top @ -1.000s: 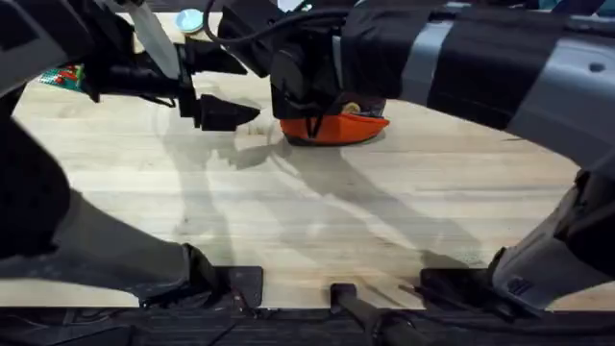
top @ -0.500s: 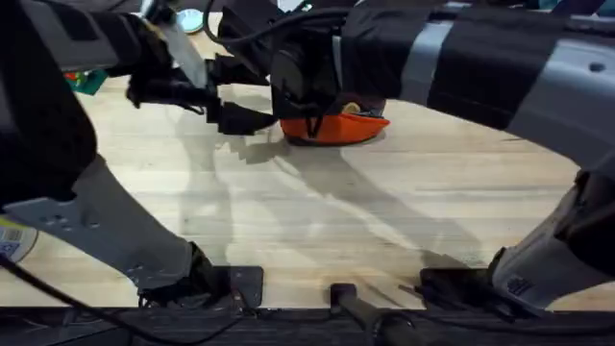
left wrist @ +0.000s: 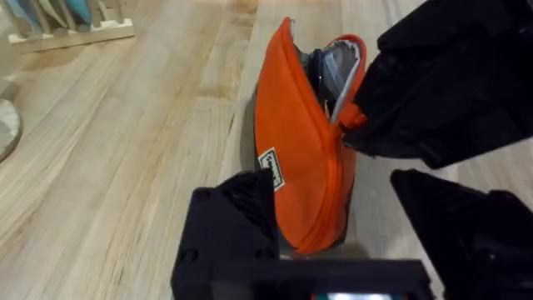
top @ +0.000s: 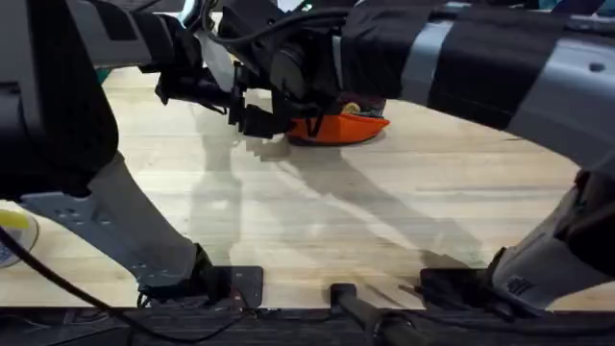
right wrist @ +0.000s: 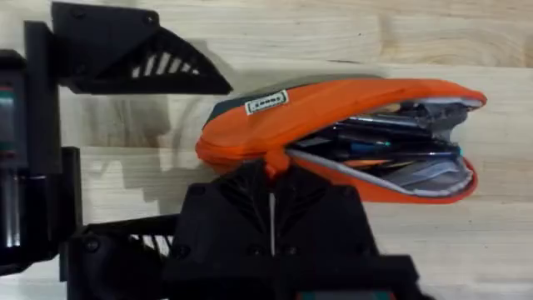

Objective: Unzip the bag, pick up the pens from the table one at a time and place them inside, then zip the bag closed.

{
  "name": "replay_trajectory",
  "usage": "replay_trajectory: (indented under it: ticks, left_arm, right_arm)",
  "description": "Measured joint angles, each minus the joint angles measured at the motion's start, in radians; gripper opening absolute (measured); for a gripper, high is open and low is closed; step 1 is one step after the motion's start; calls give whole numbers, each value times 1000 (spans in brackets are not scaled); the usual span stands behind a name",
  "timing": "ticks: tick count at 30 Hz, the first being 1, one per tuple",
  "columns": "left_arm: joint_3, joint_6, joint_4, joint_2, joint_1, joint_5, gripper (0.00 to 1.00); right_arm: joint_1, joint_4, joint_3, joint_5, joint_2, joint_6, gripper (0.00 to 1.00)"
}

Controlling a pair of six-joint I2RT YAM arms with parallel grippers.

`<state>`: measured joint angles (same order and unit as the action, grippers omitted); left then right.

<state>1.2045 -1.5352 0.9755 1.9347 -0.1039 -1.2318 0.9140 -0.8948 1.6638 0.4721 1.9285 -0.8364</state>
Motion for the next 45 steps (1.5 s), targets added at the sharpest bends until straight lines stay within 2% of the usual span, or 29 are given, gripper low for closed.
replay_trajectory:
  ticks: [13, 19, 21, 25, 28, 29, 45]
  left_arm:
    - [0, 0, -5, 25, 8, 28, 807]
    - [0, 0, -4, 42, 8, 19, 743]
    - [0, 0, -4, 42, 8, 15, 656]
    - [0, -3, -4, 42, 8, 11, 353]
    - [0, -7, -8, 42, 8, 7, 80]
    - [0, -6, -9, 42, 8, 5, 55]
    - [0, -6, -8, 42, 8, 4, 44]
  right_arm:
    - [0, 0, 0, 0, 0, 0, 31]
    - [0, 0, 0, 0, 0, 0, 31]
    - [0, 0, 0, 0, 0, 0, 30]
    - [0, 0, 0, 0, 0, 0, 31]
    - [0, 0, 0, 0, 0, 0, 32]
    - [0, 0, 0, 0, 0, 0, 31]
    - [0, 0, 0, 0, 0, 0, 31]
